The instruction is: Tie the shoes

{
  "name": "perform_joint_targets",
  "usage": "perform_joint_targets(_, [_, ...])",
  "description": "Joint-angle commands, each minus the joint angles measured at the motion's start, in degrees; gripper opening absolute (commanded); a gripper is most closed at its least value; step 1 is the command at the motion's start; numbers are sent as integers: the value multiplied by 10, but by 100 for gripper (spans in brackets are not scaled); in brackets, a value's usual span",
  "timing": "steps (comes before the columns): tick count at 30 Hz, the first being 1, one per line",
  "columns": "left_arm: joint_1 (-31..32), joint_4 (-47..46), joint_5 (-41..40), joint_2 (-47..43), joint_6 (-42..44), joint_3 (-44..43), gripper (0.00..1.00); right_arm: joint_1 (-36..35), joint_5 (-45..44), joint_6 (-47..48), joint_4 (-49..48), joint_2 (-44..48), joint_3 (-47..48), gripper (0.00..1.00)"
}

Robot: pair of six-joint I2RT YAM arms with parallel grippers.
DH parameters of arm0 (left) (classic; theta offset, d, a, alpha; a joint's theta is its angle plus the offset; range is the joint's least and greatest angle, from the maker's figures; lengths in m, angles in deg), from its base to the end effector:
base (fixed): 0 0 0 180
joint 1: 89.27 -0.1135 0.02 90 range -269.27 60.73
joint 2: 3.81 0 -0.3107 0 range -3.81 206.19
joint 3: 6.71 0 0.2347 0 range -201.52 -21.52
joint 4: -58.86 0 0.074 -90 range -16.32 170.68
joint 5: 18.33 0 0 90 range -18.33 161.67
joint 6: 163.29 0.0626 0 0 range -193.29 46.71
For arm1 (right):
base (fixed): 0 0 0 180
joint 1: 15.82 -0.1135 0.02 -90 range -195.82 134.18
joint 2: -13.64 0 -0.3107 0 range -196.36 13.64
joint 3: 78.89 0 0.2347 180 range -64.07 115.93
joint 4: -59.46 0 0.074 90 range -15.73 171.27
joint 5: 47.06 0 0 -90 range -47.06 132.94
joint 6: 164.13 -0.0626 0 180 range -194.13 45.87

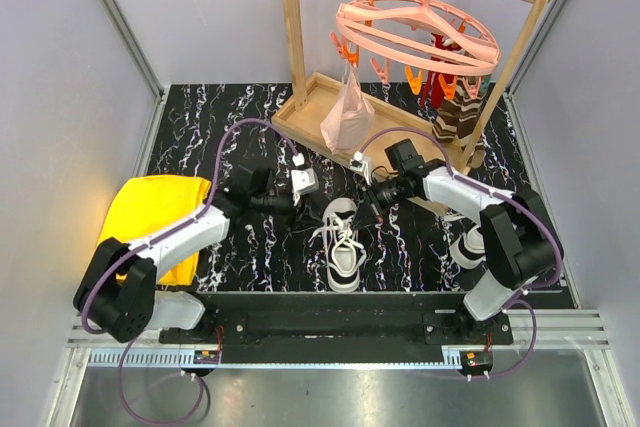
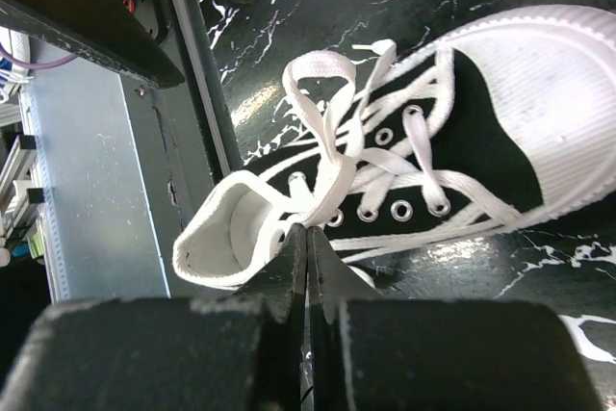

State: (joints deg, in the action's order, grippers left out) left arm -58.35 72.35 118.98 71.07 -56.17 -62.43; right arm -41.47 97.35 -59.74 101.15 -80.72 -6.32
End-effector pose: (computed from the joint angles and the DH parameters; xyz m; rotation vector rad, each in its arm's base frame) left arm 0.1983 -0.1724 0.2736 1.2759 1.6633 -1.0205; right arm 0.2582 0.1805 0.2374 -1.1286 2.2220 1.3229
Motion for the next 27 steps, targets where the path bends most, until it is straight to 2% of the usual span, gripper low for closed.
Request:
perform_joint_targets(1, [2, 0, 41, 26, 49, -43, 46, -12, -4, 5, -6, 23, 23, 0])
perform_joint_targets(6, [41, -51, 37, 39, 16, -35, 44, -13, -5, 2, -10, 25, 23, 0])
perform_joint_targets(12, [85, -85, -9, 50, 64, -31, 46, -12, 6, 3, -19, 36, 17, 0])
perform_joint_targets(27, [103, -85, -23, 113, 140, -72, 48, -13, 22, 17, -20, 37, 19, 0])
